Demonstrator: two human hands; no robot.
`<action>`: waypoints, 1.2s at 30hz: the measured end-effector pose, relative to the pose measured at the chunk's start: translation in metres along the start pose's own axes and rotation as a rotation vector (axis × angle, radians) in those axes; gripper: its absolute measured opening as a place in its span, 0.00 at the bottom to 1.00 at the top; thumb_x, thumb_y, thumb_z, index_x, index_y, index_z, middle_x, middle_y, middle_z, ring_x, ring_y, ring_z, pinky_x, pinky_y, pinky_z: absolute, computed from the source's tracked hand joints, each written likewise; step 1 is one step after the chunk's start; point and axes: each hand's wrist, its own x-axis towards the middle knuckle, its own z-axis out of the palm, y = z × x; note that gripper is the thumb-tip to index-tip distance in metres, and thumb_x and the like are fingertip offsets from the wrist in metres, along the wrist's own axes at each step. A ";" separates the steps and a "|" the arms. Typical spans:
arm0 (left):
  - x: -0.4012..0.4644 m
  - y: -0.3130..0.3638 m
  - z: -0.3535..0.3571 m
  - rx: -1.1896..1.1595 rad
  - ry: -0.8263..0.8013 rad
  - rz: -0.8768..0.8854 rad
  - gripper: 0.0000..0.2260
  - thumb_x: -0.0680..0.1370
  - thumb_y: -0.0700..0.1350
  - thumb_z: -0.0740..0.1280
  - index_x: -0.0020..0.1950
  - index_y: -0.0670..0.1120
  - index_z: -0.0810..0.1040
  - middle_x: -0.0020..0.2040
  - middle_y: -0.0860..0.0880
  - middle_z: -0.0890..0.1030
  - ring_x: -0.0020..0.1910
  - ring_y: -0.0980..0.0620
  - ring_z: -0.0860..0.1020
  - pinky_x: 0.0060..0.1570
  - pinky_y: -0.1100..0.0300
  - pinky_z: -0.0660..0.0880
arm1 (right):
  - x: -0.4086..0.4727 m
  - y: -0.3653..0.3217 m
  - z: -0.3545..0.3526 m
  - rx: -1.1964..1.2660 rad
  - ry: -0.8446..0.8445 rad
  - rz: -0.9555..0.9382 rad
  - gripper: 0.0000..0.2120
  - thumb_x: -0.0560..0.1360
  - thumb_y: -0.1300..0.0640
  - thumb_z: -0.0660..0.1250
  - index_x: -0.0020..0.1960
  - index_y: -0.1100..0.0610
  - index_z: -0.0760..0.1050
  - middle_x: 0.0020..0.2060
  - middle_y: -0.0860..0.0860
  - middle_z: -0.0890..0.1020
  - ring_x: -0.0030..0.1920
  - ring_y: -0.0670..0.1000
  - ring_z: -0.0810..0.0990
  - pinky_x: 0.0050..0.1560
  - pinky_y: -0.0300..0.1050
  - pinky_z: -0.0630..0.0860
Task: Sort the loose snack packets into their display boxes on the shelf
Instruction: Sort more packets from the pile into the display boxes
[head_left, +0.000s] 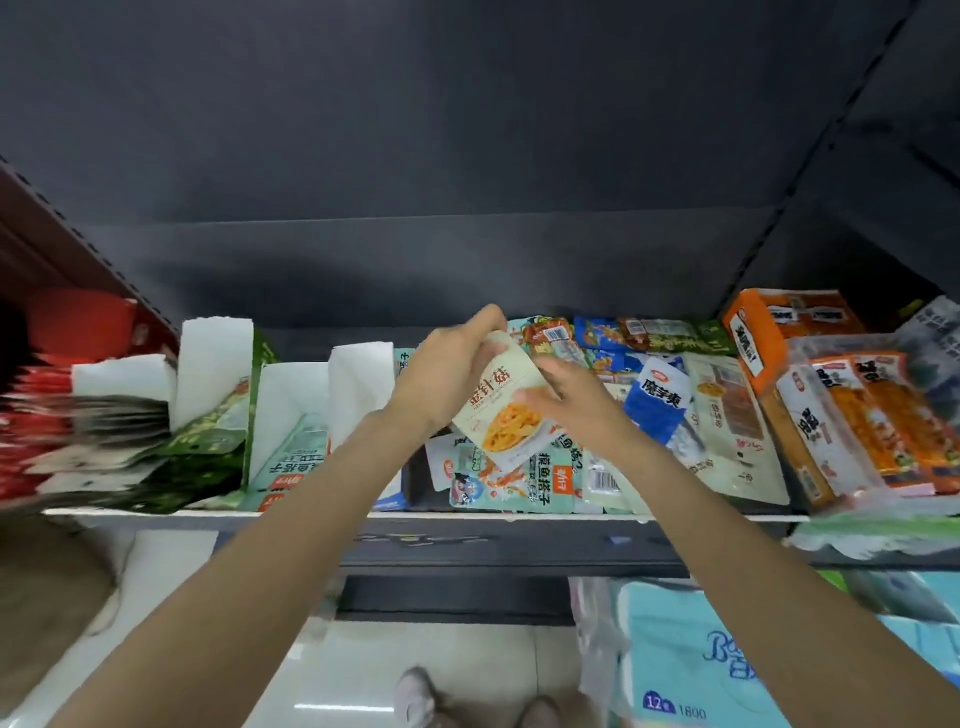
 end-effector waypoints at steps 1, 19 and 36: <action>-0.005 -0.004 -0.009 -0.030 0.061 -0.002 0.02 0.81 0.45 0.59 0.50 0.48 0.68 0.35 0.51 0.77 0.34 0.52 0.75 0.31 0.56 0.70 | 0.006 -0.013 0.009 0.006 0.013 -0.017 0.12 0.77 0.56 0.66 0.59 0.58 0.76 0.53 0.53 0.82 0.55 0.51 0.80 0.56 0.56 0.76; -0.103 -0.212 -0.196 -0.329 0.455 -0.167 0.03 0.77 0.43 0.66 0.50 0.46 0.76 0.48 0.48 0.80 0.47 0.51 0.78 0.47 0.54 0.75 | 0.064 -0.210 0.216 -0.060 0.238 -0.235 0.07 0.77 0.59 0.64 0.46 0.61 0.78 0.40 0.49 0.82 0.40 0.45 0.81 0.39 0.46 0.78; -0.155 -0.317 -0.239 -0.137 0.192 -0.309 0.05 0.78 0.42 0.66 0.46 0.41 0.76 0.45 0.45 0.82 0.46 0.47 0.80 0.44 0.60 0.72 | 0.105 -0.228 0.335 -0.116 0.208 -0.070 0.08 0.76 0.60 0.66 0.52 0.61 0.81 0.50 0.52 0.83 0.48 0.49 0.80 0.52 0.41 0.75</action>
